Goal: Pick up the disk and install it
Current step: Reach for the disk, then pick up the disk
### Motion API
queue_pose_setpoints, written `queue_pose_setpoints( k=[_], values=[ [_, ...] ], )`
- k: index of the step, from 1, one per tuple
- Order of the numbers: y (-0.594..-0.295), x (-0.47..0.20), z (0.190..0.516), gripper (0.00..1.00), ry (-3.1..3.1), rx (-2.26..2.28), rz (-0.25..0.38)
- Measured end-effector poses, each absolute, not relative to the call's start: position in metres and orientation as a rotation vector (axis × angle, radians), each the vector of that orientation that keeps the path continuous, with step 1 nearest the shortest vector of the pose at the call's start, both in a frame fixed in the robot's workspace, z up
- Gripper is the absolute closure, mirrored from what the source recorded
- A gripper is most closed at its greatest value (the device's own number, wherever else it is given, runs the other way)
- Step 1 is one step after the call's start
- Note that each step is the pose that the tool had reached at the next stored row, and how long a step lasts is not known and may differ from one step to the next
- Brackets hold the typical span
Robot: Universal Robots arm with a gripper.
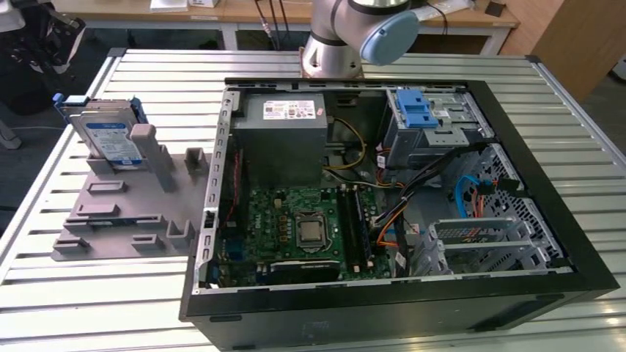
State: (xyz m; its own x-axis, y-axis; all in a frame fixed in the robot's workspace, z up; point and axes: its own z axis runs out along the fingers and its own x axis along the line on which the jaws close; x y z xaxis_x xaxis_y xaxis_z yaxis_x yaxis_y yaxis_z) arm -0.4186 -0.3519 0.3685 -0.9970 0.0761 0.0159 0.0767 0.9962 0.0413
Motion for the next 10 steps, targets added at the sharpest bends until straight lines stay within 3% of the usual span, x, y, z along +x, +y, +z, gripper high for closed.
queue_pose_setpoints(
  k=[10],
  values=[
    [-0.3519,-0.4188,0.3684,0.89,-3.124,-0.12,-0.065]
  ],
)
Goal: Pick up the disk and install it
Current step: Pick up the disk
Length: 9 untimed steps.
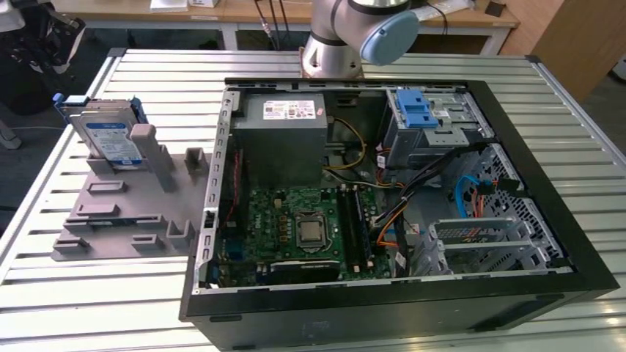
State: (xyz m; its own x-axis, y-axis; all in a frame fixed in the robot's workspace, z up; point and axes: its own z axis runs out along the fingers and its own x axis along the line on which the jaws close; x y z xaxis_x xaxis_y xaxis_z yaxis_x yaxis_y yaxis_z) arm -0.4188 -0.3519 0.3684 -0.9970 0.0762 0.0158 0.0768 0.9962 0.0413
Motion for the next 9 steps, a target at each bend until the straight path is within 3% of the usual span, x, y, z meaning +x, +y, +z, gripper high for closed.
queue_pose_setpoints(
  k=[9],
  values=[
    [-0.3519,-0.4191,0.3684,0.89,-3.125,-0.075,-0.065]
  ],
)
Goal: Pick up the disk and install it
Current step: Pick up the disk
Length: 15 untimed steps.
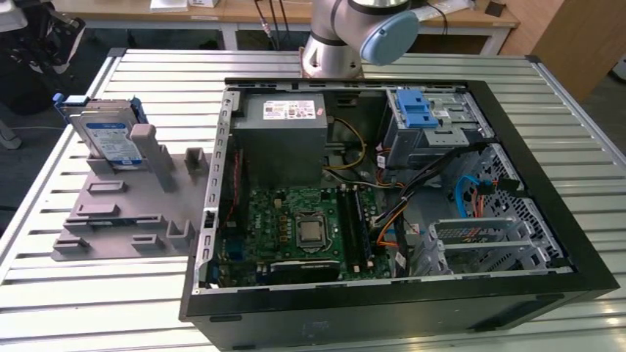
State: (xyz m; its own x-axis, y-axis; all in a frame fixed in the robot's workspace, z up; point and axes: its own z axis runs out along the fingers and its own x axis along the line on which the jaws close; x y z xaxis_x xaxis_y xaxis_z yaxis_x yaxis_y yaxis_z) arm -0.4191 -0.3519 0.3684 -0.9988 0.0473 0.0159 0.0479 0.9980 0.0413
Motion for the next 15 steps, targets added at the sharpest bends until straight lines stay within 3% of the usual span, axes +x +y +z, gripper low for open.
queue_pose_setpoints(
  k=[15],
  values=[
    [-0.3519,-0.4191,0.3684,0.89,-3.124,0.051,-0.064]
  ],
)
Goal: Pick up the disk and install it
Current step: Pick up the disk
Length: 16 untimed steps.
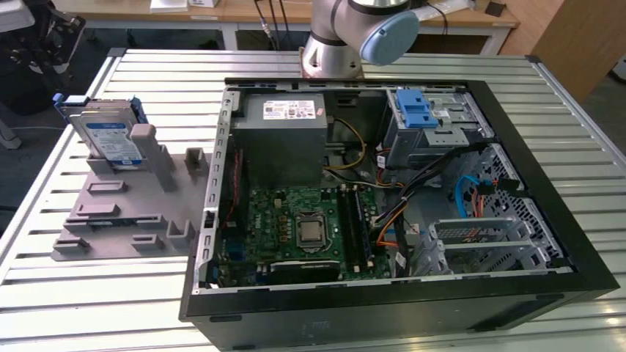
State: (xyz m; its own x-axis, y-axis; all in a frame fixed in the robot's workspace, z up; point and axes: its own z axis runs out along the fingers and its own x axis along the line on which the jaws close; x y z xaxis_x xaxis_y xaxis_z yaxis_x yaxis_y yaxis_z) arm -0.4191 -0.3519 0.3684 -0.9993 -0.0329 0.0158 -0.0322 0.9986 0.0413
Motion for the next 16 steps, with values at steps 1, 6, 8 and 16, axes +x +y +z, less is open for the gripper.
queue_pose_setpoints(
  k=[1,6,8,16],
  values=[
    [-0.3519,-0.4191,0.3684,0.89,-3.124,0.058,-0.064],
    [-0.3519,-0.4191,0.3684,0.89,-3.122,0.105,-0.064],
    [-0.3519,-0.419,0.3684,0.89,-3.121,0.12,-0.063],
    [-0.3519,-0.4191,0.3684,0.89,-3.116,0.195,-0.063]
  ],
)
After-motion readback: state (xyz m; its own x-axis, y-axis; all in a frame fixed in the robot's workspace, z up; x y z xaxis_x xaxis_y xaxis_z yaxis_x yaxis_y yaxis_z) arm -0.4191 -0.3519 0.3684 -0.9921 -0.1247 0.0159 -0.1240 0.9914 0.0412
